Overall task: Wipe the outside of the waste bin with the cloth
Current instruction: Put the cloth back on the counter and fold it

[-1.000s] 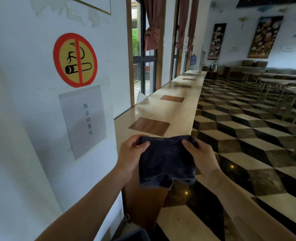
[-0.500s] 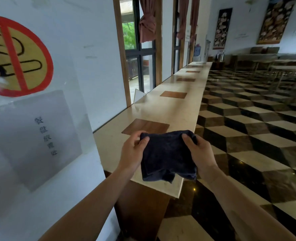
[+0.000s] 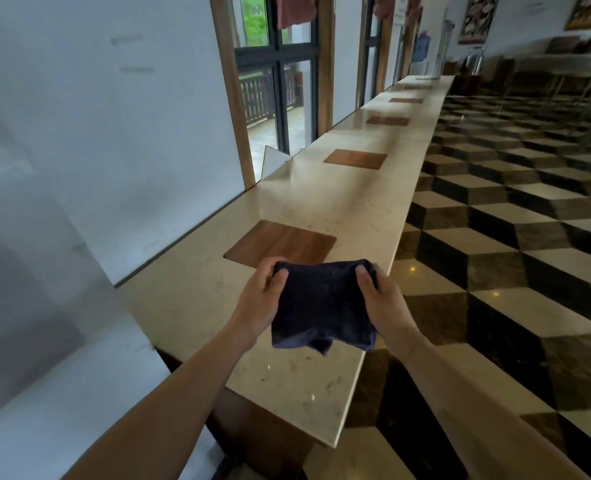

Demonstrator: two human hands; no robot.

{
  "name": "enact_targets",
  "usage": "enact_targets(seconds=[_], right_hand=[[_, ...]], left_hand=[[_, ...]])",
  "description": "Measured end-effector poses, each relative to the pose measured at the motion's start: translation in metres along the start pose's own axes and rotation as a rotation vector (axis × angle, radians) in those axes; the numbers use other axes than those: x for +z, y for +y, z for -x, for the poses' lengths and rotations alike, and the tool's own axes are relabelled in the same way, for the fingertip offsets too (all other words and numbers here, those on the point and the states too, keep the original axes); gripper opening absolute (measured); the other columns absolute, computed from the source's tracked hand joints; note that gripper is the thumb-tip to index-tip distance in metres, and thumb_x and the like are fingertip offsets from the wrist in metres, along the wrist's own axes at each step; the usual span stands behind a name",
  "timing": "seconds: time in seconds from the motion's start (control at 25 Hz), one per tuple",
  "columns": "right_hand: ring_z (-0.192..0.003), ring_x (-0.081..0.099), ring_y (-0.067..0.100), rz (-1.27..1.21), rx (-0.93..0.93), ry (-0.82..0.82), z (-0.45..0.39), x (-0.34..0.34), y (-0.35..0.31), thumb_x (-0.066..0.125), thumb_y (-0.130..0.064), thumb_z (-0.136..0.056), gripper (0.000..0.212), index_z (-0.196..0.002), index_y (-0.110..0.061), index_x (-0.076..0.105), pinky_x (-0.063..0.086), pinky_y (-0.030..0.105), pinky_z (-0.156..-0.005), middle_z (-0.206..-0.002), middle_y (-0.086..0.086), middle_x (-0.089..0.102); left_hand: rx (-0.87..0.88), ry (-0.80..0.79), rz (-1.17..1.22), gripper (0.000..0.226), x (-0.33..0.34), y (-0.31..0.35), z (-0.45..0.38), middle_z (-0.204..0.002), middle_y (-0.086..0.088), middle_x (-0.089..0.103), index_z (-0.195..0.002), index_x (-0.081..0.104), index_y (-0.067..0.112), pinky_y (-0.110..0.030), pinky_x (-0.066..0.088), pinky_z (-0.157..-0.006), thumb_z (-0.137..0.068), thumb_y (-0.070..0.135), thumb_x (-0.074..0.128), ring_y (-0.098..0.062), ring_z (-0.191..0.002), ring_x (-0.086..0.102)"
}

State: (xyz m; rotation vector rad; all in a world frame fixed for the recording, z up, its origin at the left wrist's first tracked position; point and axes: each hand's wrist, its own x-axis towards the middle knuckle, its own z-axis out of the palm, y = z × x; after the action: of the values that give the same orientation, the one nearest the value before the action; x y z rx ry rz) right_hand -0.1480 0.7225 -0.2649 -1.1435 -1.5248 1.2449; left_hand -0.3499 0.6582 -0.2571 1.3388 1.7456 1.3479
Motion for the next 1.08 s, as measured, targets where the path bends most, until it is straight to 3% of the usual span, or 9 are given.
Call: enact_targets(seconds=[0.24, 0.48, 0.68, 0.8, 0.88, 1.08], right_hand=[[-0.098, 0.065, 0.021, 0.033, 0.105, 0.022, -0.025, 0.028, 0.035, 0.043, -0.041, -0.104, 0.022, -0.097, -0.031, 0.061, 0.049, 0.052, -0.097, -0.102, 0.003, 0.069], [-0.097, 0.063, 0.026, 0.136, 0.222, 0.03, -0.045, 0.053, 0.102, 0.044, -0.041, -0.104, 0.024, -0.102, -0.023, 0.059, 0.05, 0.052, -0.093, -0.1, 0.006, 0.066], [-0.107, 0.061, 0.029, 0.152, 0.313, -0.01, -0.075, 0.063, 0.186, 0.047, -0.035, -0.104, 0.025, -0.112, -0.015, 0.06, 0.048, 0.051, -0.099, -0.111, 0.011, 0.066], [-0.1, 0.063, 0.027, 0.243, 0.284, -0.013, -0.094, 0.068, 0.219, 0.048, -0.036, -0.104, 0.024, -0.107, -0.016, 0.06, 0.052, 0.042, -0.082, -0.101, 0.006, 0.067], [-0.089, 0.061, 0.027, 0.411, 0.204, 0.009, -0.105, 0.066, 0.232, 0.047, -0.039, -0.103, 0.025, -0.1, -0.017, 0.058, 0.044, 0.036, -0.067, -0.09, 0.003, 0.064], [-0.073, 0.053, 0.03, 0.881, 0.111, 0.052, -0.115, 0.064, 0.246, 0.047, -0.052, -0.099, 0.037, -0.099, -0.016, 0.057, 0.044, 0.037, -0.058, -0.075, 0.002, 0.054]], left_hand=[[0.02, -0.012, -0.025, 0.015, 0.0, -0.045, -0.025, -0.101, 0.018, 0.065, -0.102, 0.055, 0.047, -0.024, 0.047, -0.077, -0.094, 0.038, 0.045, 0.004, -0.092, 0.06], [-0.159, -0.071, -0.064, 0.021, 0.021, -0.123, -0.045, -0.107, -0.003, 0.066, -0.115, 0.056, 0.02, -0.044, 0.05, -0.087, -0.098, 0.027, 0.045, -0.02, -0.1, 0.062], [-0.296, -0.121, -0.157, 0.02, 0.052, -0.206, -0.074, -0.104, -0.003, 0.065, -0.109, 0.057, 0.024, -0.042, 0.049, -0.083, -0.097, 0.033, 0.045, -0.022, -0.097, 0.061], [-0.266, -0.131, -0.229, 0.017, 0.07, -0.239, -0.095, -0.1, 0.003, 0.063, -0.106, 0.057, 0.027, -0.029, 0.046, -0.068, -0.097, 0.035, 0.045, -0.016, -0.09, 0.06], [-0.177, -0.115, -0.315, 0.019, 0.078, -0.251, -0.107, -0.096, 0.007, 0.061, -0.109, 0.057, 0.026, -0.025, 0.04, -0.064, -0.097, 0.035, 0.046, -0.014, -0.086, 0.057], [-0.121, -0.117, -0.541, 0.021, 0.083, -0.264, -0.115, -0.094, 0.001, 0.065, -0.113, 0.056, 0.023, -0.04, 0.053, -0.071, -0.095, 0.033, 0.052, -0.024, -0.083, 0.062]])
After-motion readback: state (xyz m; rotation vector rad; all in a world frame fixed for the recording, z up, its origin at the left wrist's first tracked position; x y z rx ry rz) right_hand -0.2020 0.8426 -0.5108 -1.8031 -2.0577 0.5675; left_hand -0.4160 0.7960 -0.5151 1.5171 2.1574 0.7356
